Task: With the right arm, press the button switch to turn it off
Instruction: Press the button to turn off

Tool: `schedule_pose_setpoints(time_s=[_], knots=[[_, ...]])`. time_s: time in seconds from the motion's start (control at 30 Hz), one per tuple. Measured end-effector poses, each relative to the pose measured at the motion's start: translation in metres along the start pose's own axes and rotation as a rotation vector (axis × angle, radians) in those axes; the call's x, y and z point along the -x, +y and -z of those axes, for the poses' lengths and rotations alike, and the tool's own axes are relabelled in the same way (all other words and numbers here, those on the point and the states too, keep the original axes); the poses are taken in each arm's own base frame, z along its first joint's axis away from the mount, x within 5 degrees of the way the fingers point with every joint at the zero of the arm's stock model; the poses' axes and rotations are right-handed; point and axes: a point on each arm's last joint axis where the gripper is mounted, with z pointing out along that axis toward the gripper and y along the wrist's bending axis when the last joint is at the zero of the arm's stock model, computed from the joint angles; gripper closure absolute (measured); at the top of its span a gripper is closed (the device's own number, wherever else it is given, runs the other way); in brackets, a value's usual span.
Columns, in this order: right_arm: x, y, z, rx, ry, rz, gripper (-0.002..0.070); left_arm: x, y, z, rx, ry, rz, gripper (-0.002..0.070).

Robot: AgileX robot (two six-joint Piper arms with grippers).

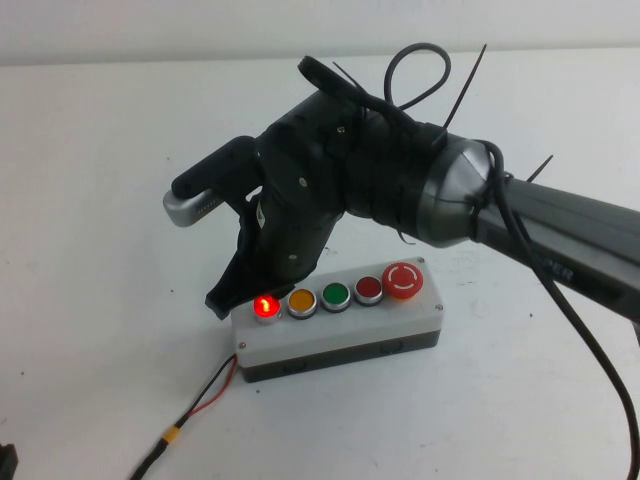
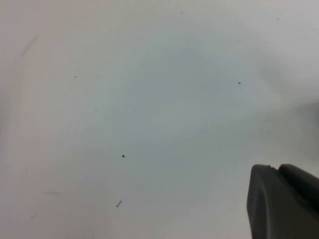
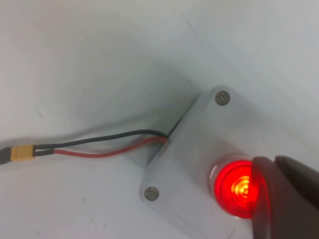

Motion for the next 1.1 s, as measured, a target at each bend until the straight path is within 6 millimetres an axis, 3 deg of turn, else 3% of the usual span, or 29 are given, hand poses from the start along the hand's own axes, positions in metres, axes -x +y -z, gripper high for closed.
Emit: schedule_pose_setpoints(time_s=[0.9,1.0,1.1], knots=[[-0.002,0.004,-0.015,0.049,0.068,-0.015,0.0692,0.0,0.0,0.0,0.0,0.0,0.0,0.0677],[-0.001,0.001,-0.011,0.052,0.058,-0.02,0.0692,0.0,0.0,0.0,0.0,0.0,0.0,0.0677],[0.0,0.001,0.006,0.054,0.043,-0.018,0.0692,0.0,0.0,0.0,0.0,0.0,0.0,0.0677]])
